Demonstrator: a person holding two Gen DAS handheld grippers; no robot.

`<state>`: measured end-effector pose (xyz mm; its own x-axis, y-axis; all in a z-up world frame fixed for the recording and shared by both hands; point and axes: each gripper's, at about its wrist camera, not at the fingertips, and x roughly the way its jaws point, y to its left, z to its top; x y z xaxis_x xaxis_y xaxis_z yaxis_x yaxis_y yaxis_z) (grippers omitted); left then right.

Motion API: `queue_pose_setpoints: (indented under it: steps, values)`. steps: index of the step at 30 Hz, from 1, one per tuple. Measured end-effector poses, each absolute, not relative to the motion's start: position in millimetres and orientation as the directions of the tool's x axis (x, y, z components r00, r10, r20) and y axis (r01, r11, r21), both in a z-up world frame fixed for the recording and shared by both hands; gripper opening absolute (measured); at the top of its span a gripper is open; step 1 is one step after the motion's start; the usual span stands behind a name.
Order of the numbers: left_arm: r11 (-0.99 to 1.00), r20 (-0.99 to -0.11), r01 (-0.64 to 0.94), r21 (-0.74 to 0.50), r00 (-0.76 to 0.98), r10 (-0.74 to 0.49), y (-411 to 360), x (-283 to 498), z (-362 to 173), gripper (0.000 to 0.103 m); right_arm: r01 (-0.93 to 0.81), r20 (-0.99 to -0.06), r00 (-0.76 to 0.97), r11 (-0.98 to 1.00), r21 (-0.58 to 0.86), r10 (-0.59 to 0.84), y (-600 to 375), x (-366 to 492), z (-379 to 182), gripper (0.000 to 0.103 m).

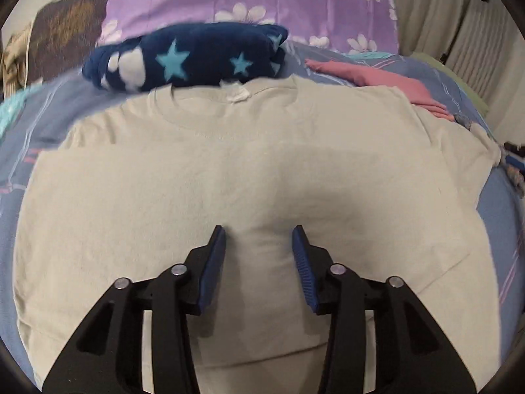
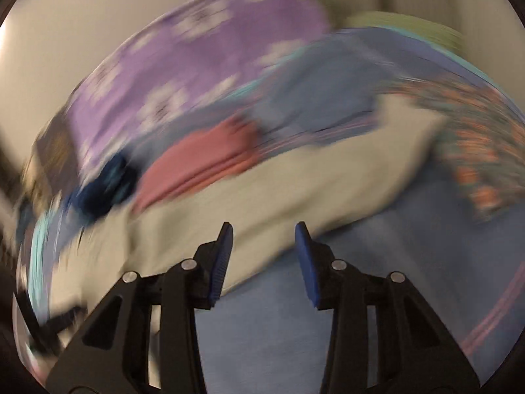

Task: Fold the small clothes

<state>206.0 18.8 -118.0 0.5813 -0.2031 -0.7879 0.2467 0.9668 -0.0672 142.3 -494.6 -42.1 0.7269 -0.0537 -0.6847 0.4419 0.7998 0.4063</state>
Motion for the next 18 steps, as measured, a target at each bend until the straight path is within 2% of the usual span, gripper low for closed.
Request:
queue_pose_setpoints:
  steps: [4,7,10,11,12,13,16,18]
  values:
    - [0.968,-0.783,0.246,-0.058,0.59,-0.197,19,204,-120,0.047,0.524,-0.709,0.704,0.707,0.475,-0.045,-571,153,-58,0.042]
    - [0.967,-0.777,0.247,-0.067,0.595,-0.206,20,205,-120,0.047,0.555,-0.725,0.686,0.688,0.467,-0.061,-578,174,-67,0.05]
    - [0.967,-0.774,0.247,-0.062,0.6,-0.203,16,206,-121,0.048,0.582,-0.739,0.669,0.675,0.453,-0.08,-576,193,-75,0.051]
    - [0.967,-0.773,0.247,-0.064,0.601,-0.205,15,207,-121,0.048,0.603,-0.747,0.656,0.672,0.43,-0.11,-574,197,-76,0.044]
    - [0.966,-0.771,0.247,-0.069,0.601,-0.209,16,207,-121,0.048,0.601,-0.739,0.663,0.673,0.432,-0.118,-573,199,-75,0.015]
    - [0.966,-0.77,0.248,-0.074,0.601,-0.213,16,207,-121,0.048,0.583,-0.723,0.684,0.67,0.459,-0.1,-573,203,-75,0.003]
    - [0.963,-0.763,0.251,-0.1,0.601,-0.236,19,206,-121,0.05,0.529,-0.647,0.758,0.659,0.534,-0.084,-559,201,-58,0.002]
    - [0.96,-0.76,0.256,-0.117,0.599,-0.252,21,206,-121,0.053,0.385,-0.566,0.824,0.745,0.545,-0.012,-516,204,-29,0.002]
